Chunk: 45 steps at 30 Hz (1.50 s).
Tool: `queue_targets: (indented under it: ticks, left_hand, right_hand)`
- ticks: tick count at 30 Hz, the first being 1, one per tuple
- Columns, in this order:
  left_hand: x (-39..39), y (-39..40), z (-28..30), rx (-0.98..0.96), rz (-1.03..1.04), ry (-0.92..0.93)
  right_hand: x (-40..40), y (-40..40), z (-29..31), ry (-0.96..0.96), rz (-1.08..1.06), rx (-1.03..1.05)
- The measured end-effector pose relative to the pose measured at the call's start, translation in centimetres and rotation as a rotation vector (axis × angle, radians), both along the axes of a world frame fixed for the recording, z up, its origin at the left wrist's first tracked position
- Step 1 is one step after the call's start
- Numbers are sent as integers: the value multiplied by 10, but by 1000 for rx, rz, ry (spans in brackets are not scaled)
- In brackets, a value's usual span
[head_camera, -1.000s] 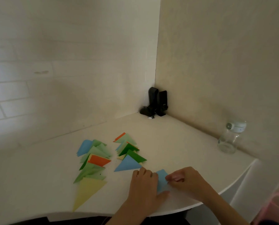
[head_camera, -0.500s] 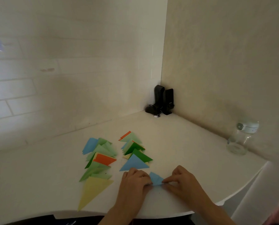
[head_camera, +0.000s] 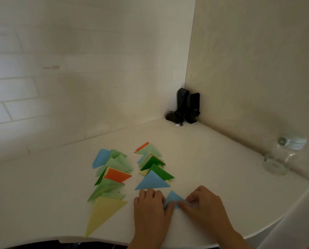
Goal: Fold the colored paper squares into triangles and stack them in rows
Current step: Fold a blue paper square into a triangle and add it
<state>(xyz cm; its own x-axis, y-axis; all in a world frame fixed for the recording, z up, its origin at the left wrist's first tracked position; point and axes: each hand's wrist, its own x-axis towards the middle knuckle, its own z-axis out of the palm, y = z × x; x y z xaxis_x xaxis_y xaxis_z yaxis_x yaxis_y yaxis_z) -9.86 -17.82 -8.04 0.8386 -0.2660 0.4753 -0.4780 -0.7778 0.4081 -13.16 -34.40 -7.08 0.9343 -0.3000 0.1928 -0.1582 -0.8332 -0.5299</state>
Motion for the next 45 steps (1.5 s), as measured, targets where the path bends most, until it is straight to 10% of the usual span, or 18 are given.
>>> queue_targets:
  ticks: [19, 29, 45]
  left_hand:
    - [5, 22, 9, -292, -147, 327]
    - [-11, -13, 32, 80, 16, 261]
    - [12, 32, 29, -471, -64, 314]
  right_hand:
    - [-2, -14, 7, 48, 72, 225]
    - [-10, 2, 10, 47, 21, 163]
    - [4, 30, 15, -81, 13, 75]
